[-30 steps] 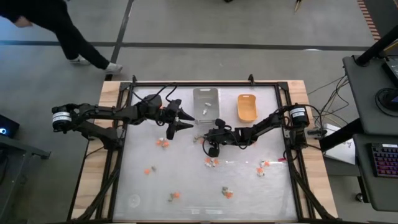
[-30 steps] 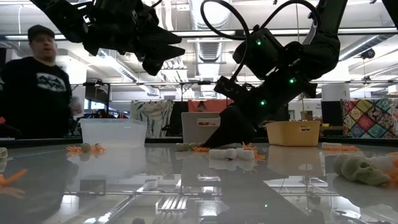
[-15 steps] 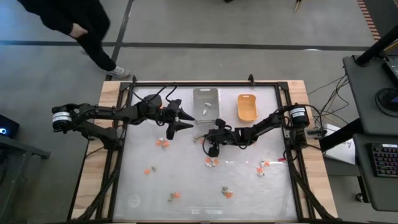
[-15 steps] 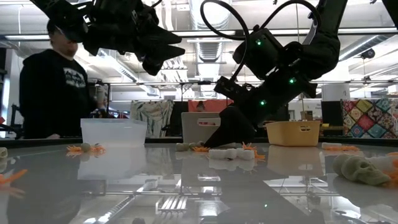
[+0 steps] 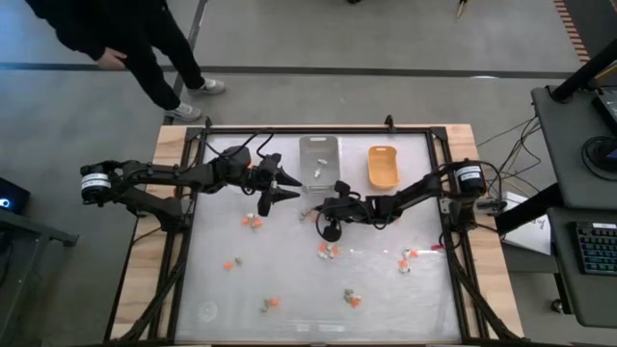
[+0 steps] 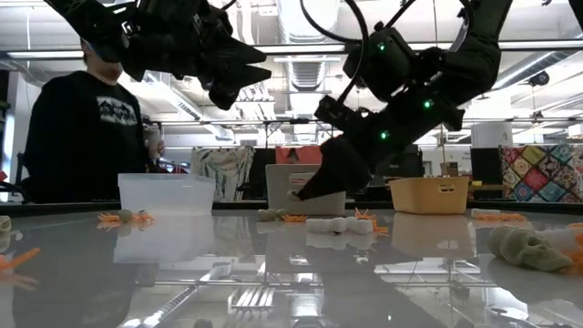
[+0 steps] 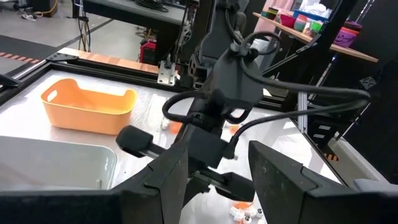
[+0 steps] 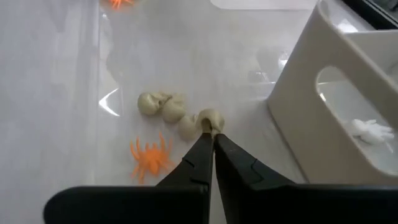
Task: Sort Halloween decoration
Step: Put the cream white skull toy into the yellow bin, then put the white skeleton toy into the gray bin
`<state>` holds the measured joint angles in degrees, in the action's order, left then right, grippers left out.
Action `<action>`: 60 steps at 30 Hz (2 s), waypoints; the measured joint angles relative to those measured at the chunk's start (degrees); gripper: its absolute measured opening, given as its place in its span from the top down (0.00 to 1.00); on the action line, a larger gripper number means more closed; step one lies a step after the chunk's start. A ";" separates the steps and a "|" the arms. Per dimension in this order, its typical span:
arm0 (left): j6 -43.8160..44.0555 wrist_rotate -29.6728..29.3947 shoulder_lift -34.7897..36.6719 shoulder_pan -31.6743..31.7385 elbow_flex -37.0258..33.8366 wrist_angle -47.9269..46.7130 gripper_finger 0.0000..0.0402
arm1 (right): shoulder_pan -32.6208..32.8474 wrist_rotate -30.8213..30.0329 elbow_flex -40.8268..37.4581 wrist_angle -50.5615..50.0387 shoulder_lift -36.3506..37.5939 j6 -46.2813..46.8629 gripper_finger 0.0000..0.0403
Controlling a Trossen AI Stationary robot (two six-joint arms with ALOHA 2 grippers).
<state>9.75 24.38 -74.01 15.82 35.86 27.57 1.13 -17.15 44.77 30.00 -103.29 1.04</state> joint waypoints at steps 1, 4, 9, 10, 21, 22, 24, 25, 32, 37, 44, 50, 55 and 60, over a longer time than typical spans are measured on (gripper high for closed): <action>0.12 0.00 0.00 -0.01 0.00 0.04 0.62 | 0.01 0.01 0.00 -0.61 0.47 0.00 0.98; 0.21 0.00 -0.01 -0.01 0.00 0.39 0.62 | 0.09 0.11 0.00 -2.06 2.30 0.64 0.98; 0.19 0.00 -0.01 0.00 0.00 0.44 0.62 | 0.13 0.62 -0.01 -6.36 6.26 2.43 0.98; 0.19 -0.01 -0.01 0.01 0.00 0.48 0.62 | 0.13 0.74 -0.02 -6.67 7.10 2.75 0.98; -0.01 0.00 -0.01 0.01 0.00 0.85 0.62 | -0.77 -2.25 -0.02 -20.96 21.58 7.58 0.98; -0.01 0.00 -0.01 0.01 0.00 0.86 0.62 | -1.14 -3.50 -0.02 -23.98 23.69 8.45 0.98; -0.01 -0.02 -0.01 0.01 0.00 0.94 0.62 | -2.09 -7.42 -0.02 -30.45 28.16 10.81 0.98; -0.01 0.00 -0.01 0.01 0.00 0.96 0.62 | -2.68 -10.28 0.00 -34.31 30.41 13.39 0.98; -0.03 -0.01 -0.01 0.01 0.00 4.10 0.62 | -11.69 -16.65 0.00 -63.30 40.07 40.80 0.98; -0.03 0.00 -0.01 0.48 0.14 6.90 0.62 | -16.26 -14.42 0.00 -66.77 38.44 43.41 0.98; -0.83 -0.02 -0.03 2.89 3.97 5.97 0.62 | -20.29 -14.21 0.00 -64.72 32.27 40.51 0.98; -6.66 -0.03 -0.03 8.55 10.52 -1.96 0.62 | -24.67 -11.18 0.00 -63.02 26.33 37.08 0.95; -10.74 -0.09 -0.03 14.22 16.43 -12.09 0.62 | -26.57 -8.03 0.00 -61.04 24.03 35.32 0.86; -10.43 -0.48 0.24 19.81 23.21 -24.57 0.62 | -27.08 -6.51 0.20 -56.53 26.17 33.53 0.78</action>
<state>-0.68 23.90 -73.77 35.63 59.07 3.00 -25.96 -23.66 44.97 -26.52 -77.12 34.56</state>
